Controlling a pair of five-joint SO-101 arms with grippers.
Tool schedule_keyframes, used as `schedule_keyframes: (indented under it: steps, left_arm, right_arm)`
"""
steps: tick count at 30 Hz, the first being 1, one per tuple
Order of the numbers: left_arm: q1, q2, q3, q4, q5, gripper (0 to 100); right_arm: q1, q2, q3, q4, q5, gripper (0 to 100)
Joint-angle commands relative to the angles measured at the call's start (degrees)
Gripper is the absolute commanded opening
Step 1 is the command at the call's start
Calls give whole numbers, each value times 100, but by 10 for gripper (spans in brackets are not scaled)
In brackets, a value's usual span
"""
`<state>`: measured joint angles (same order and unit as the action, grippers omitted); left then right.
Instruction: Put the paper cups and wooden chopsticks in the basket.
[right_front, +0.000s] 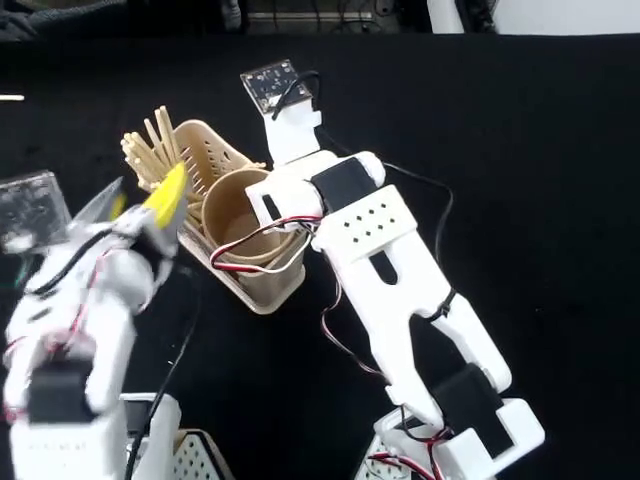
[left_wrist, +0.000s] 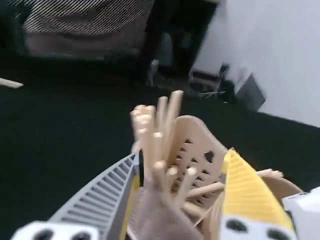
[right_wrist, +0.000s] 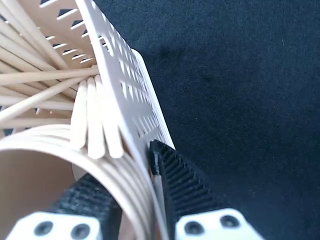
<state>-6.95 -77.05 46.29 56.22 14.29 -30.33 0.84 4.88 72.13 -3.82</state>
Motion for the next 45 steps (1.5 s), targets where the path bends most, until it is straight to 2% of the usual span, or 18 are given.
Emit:
schedule_keyframes:
  steps: [1, 4, 8, 10, 12, 15, 19, 23, 25, 27, 31, 34, 38, 41, 45]
  left_arm:
    - [-892, -431, 163, 598, -167, 263]
    - [-1534, -1284, 1200, 440, -651, 235]
    - [-1631, -2901, 2396, 448, -1240, 18]
    - [-1596, -2734, 2888, 308, -1793, 54]
    - [-1569, -2400, 3345, 123, -2163, 30]
    - [-1552, -2374, 4092, -123, -2330, 30]
    - [-1552, -2699, 5103, -589, -2365, 29]
    - [-1613, -2752, 5051, -308, -2365, 29]
    - [-1613, -2752, 5051, -308, -2365, 29]
    - [-1596, -2752, 5051, -290, -2365, 29]
    - [-1560, -2752, 5051, -273, -2365, 29]
    - [-1552, -2752, 5024, -316, -2365, 29]
    - [-1543, -2752, 4945, -325, -2365, 28]
    - [-1393, -2752, 4989, -404, -2365, 28]
    - [-1297, -2752, 5051, -413, -2365, 28]
  right_arm:
    - [-9, 901, 470, 246, 26, 11]
    - [44, 611, 251, 730, 44, 17]
    - [35, 286, -119, 1407, 26, 146]
    - [35, 154, -321, 1714, 53, 228]
    - [-18, 13, -567, 2084, 53, 295]
    - [-202, -268, -1174, 2523, 53, 353]
    - [-352, -752, -2510, 2866, 53, 368]
    - [-193, -1455, -3679, 2884, 18, 367]
    - [-70, -2026, -3846, 2884, 9, 328]
    - [123, -2712, -3758, 2884, 44, 228]
    - [774, -4207, -2985, 2866, 448, 5]
    - [1363, -5305, -1745, 2866, 879, 55]
    - [2163, -6888, 673, 2453, 1011, 48]
    - [2743, -8242, 2782, 1565, 1020, 13]
    - [3525, -10053, 5499, -114, 1020, 21]
